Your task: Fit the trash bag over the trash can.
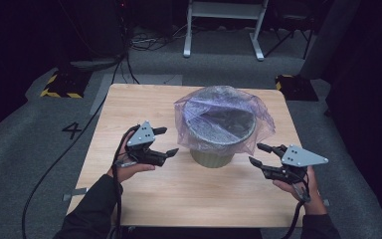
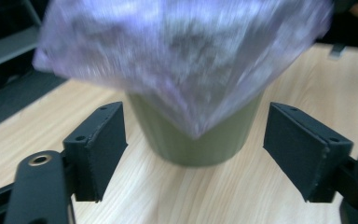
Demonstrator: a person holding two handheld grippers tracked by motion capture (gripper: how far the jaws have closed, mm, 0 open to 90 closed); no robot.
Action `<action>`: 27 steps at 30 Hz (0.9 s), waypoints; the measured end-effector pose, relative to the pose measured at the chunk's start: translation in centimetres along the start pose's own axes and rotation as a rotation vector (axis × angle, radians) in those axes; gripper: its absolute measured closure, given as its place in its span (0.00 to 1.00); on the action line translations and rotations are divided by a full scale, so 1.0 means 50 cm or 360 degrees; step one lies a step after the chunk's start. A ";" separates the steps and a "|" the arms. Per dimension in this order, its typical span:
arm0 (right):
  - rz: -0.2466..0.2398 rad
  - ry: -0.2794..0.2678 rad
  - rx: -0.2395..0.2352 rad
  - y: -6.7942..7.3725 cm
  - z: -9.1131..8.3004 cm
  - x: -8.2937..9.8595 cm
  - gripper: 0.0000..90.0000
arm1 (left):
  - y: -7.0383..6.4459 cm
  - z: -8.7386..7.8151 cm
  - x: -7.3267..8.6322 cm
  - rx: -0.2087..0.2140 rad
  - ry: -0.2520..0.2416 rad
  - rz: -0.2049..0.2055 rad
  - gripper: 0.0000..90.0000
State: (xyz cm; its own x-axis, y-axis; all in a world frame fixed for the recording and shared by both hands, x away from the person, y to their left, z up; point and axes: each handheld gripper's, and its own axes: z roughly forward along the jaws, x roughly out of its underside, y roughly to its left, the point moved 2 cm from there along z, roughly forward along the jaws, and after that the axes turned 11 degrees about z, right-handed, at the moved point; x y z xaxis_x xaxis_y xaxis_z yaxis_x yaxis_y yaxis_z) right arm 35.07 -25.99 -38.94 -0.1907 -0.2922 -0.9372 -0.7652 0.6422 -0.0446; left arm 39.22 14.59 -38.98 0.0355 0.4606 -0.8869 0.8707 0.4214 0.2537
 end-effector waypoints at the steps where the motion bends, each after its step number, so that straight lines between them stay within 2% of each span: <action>1: 0.0000 0.0000 0.0000 0.000 0.000 0.000 0.50 | 0.000 0.000 0.000 0.0000 0.0000 0.0000 0.22; 2: 0.0010 -0.0021 -0.0001 0.002 -0.003 -0.006 0.46 | 0.004 -0.004 -0.006 0.0004 -0.0010 -0.0002 0.22; 3: 0.0047 -0.0035 0.0017 0.007 -0.004 -0.016 0.37 | 0.012 -0.003 -0.018 0.0022 -0.0035 -0.0020 0.17; 5: 0.0052 -0.0034 0.0032 0.009 -0.001 -0.021 0.36 | 0.016 0.001 -0.023 0.0027 -0.0028 -0.0034 0.17; 8: 0.0098 -0.0033 0.0051 0.016 0.013 -0.031 0.34 | 0.024 0.025 -0.030 0.0076 0.0002 -0.0084 0.18; 9: 0.0081 0.0014 0.0091 0.021 0.026 -0.033 0.37 | 0.022 0.035 -0.029 0.0086 0.0035 -0.0087 0.27; 10: 0.0081 0.0014 0.0091 0.021 0.026 -0.033 0.37 | 0.019 0.045 -0.027 0.0089 0.0060 -0.0075 0.27; 11: 0.0076 0.0024 0.0077 0.024 0.037 -0.034 0.46 | 0.015 0.054 -0.026 0.0061 0.0090 -0.0064 0.41; 12: 0.0079 0.0029 0.0056 0.025 0.041 -0.033 0.51 | 0.012 0.063 -0.024 0.0035 0.0118 -0.0055 0.48; 13: 0.0079 0.0029 0.0056 0.025 0.041 -0.033 0.51 | 0.010 0.070 -0.022 0.0038 0.0122 -0.0055 0.48; 14: 0.0079 0.0036 0.0046 0.027 0.046 -0.033 0.57 | 0.009 0.075 -0.020 0.0045 0.0127 -0.0051 0.54; 15: 0.0064 0.0054 0.0010 0.031 0.052 -0.032 0.71 | 0.007 0.080 -0.019 0.0035 0.0130 -0.0032 0.79; 16: 0.0048 0.0053 0.0000 0.034 0.054 -0.032 0.77 | 0.003 0.086 -0.019 0.0045 0.0116 0.0012 0.88; 17: 0.0034 0.0050 -0.0019 0.036 0.056 -0.031 0.84 | 0.003 0.086 -0.019 0.0045 0.0116 0.0012 0.98; 18: 0.0028 0.0047 -0.0044 0.038 0.057 -0.030 0.90 | 0.001 0.090 -0.019 0.0037 0.0127 0.0043 1.00; 19: 0.0022 0.0049 -0.0065 0.039 0.059 -0.029 0.95 | -0.002 0.099 -0.016 0.0038 0.0172 0.0078 1.00; 20: 0.0017 0.0057 -0.0080 0.040 0.062 -0.027 0.99 | -0.002 0.099 -0.016 0.0038 0.0172 0.0078 1.00; 21: 0.0013 0.0064 -0.0094 0.040 0.065 -0.024 1.00 | -0.003 0.103 -0.011 0.0062 0.0176 0.0069 1.00; 23: 0.0009 0.0096 -0.0122 0.041 0.073 -0.016 1.00 | -0.009 0.114 0.011 0.0066 0.0220 0.0078 1.00; 24: 0.0009 0.0096 -0.0122 0.041 0.073 -0.016 1.00 | -0.009 0.114 0.011 0.0066 0.0220 0.0078 1.00; 27: 0.0023 0.0173 -0.0124 0.034 0.089 0.006 1.00 | -0.010 0.123 0.035 0.0069 0.0247 0.0041 1.00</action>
State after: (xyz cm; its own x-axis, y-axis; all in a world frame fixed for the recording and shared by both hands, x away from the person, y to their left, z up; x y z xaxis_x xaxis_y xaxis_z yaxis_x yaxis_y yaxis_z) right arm 36.43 -21.83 -40.86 -0.2645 -0.3610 -0.8943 -0.8064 0.5913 -0.0002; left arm 41.87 10.36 -43.04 -0.0152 0.5876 -0.8090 0.8909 0.3752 0.2558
